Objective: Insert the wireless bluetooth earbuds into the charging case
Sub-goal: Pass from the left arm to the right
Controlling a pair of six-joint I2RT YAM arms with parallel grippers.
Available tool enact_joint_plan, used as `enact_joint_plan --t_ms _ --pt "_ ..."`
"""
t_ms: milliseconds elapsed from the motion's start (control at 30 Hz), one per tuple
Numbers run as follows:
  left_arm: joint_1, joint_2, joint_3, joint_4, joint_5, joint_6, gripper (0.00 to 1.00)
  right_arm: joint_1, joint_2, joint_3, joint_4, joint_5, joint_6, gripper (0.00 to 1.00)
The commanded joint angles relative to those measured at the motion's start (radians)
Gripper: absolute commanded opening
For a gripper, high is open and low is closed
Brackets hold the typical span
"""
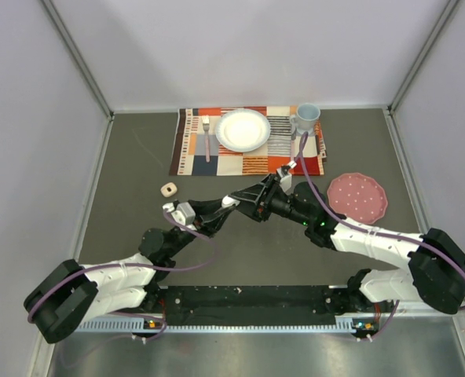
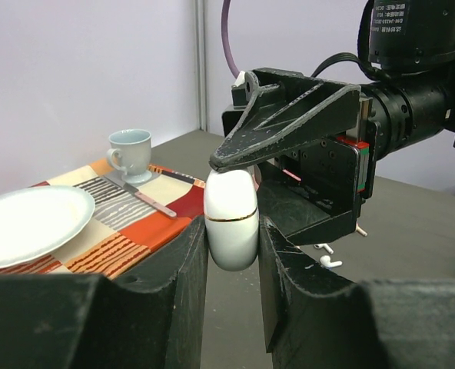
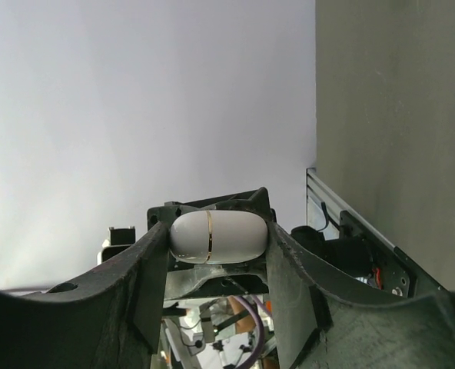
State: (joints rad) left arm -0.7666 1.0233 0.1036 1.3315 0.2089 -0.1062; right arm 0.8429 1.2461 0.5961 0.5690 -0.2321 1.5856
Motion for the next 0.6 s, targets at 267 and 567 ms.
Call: enact_joint_plan --t_ms 267,567 --pt "-0.011 -0.037 0.05 0.112 0.017 -0.053 0.37 0.012 -0.043 0.042 0.0 0.039 -0.094 0.28" --pt "-0.013 -0.022 0.059 0.103 0.029 -0.064 0.5 0.012 -0.039 0.041 0.048 0.03 -0.092 0.27"
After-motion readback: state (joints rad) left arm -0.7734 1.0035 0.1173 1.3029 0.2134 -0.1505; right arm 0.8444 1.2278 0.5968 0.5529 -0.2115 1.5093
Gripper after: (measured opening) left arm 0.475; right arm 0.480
